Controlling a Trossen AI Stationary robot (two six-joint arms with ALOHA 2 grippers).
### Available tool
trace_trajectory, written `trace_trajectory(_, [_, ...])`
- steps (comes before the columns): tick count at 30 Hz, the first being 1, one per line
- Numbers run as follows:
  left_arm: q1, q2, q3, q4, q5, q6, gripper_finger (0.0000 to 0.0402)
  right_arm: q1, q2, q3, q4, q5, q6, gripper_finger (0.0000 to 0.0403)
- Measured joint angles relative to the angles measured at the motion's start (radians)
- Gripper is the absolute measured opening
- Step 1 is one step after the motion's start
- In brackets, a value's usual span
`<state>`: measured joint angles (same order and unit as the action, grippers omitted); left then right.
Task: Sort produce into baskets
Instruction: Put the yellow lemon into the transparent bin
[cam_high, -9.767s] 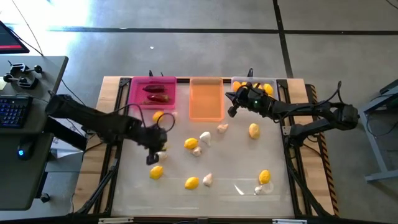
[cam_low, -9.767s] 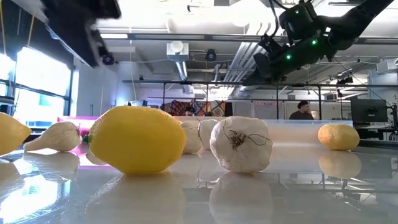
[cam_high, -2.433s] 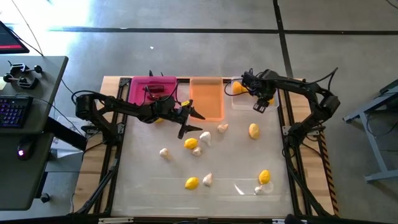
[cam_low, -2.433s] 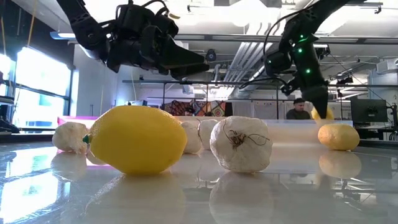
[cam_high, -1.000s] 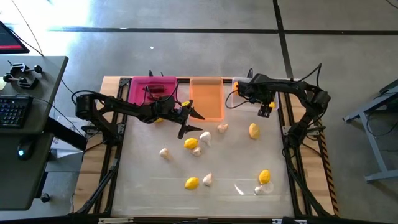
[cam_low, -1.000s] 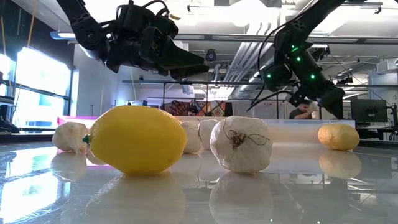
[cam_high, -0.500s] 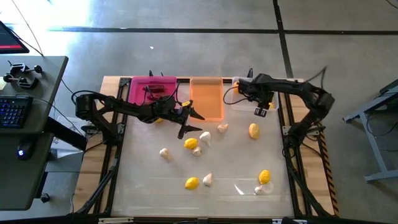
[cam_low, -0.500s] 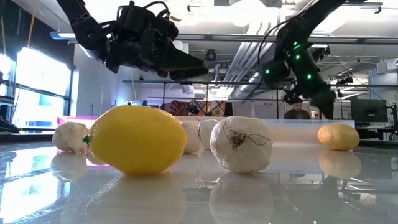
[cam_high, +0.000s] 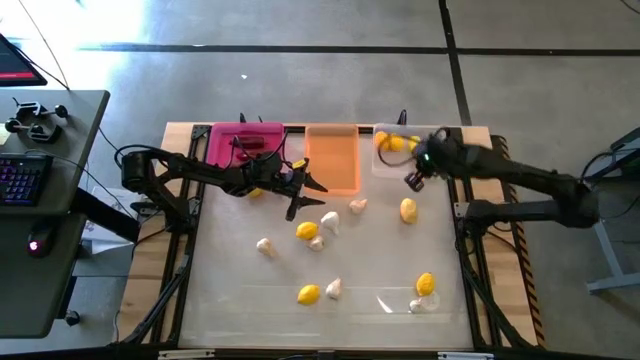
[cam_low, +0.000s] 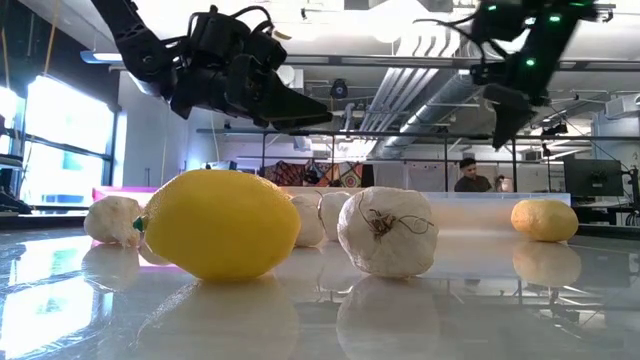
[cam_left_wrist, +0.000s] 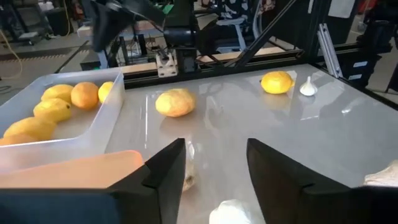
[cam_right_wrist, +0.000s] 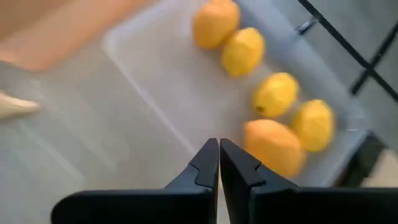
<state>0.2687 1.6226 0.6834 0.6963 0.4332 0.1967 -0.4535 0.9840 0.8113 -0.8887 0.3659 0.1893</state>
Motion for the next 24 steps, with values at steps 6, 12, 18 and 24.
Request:
trace_trajectory(6, [0.0, 0.0, 0.0, 0.003, -0.002, 0.016, 0.0106, 0.214, -0.133, -0.209, 0.186, 0.051, 0.218, 0.0001])
trace_trajectory(12, [0.0, 0.0, 0.0, -0.011, 0.0, 0.017, 0.0057, 0.44, -0.145, -0.278, 0.244, 0.145, 0.392, 0.0])
trace_trajectory(18, [-0.001, 0.0, 0.0, -0.052, 0.004, 0.025, 0.0022, 0.611, -0.133, -0.27, 0.24, 0.16, 0.577, 0.0])
trace_trajectory(24, [0.0, 0.0, -0.065, 0.084, 0.005, 0.017, 0.0011, 0.663, -0.073, -0.269, 0.144, 0.168, 0.777, 0.0008])
